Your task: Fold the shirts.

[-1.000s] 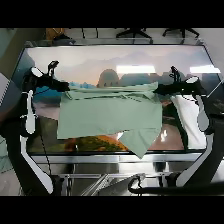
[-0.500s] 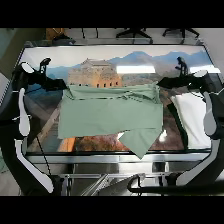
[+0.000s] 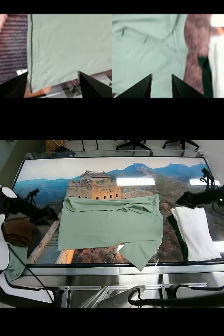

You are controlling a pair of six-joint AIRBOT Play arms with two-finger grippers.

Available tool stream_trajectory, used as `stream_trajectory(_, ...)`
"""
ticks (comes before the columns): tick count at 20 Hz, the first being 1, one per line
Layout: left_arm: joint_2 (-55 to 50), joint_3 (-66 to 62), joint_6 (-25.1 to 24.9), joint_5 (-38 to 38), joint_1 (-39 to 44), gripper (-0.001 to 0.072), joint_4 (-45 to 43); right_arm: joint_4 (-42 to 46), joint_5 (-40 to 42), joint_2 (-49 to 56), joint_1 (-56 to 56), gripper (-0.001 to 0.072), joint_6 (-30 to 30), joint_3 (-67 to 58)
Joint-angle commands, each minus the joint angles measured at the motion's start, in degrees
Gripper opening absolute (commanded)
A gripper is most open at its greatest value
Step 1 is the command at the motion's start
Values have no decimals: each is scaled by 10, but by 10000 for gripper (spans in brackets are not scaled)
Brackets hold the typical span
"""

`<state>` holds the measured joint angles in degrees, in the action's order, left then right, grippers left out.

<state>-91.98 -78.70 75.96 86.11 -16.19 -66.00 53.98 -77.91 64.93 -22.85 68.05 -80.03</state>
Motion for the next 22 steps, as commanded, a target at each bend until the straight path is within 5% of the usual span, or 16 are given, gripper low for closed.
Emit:
stream_trajectory(1,95,220,-28,-103,-23,684,4,10,-19,-90,-24,295,42,153)
stream_trajectory(6,108,335,-85,-217,-22,683,56,-1,-4,-135,-24,328,44,296)
stream_trajectory(7,103,341,-87,-231,-21,683,56,-7,-4,-135,-23,469,44,316)
stream_trajectory(8,97,341,-87,-236,-22,683,56,-19,-3,-134,-23,522,42,334)
stream_trajectory(17,78,202,-91,-76,-23,683,71,-32,12,-134,-23,519,35,388)
stream_trajectory(22,77,162,-91,-85,-51,683,70,-32,25,-129,-23,498,36,395)
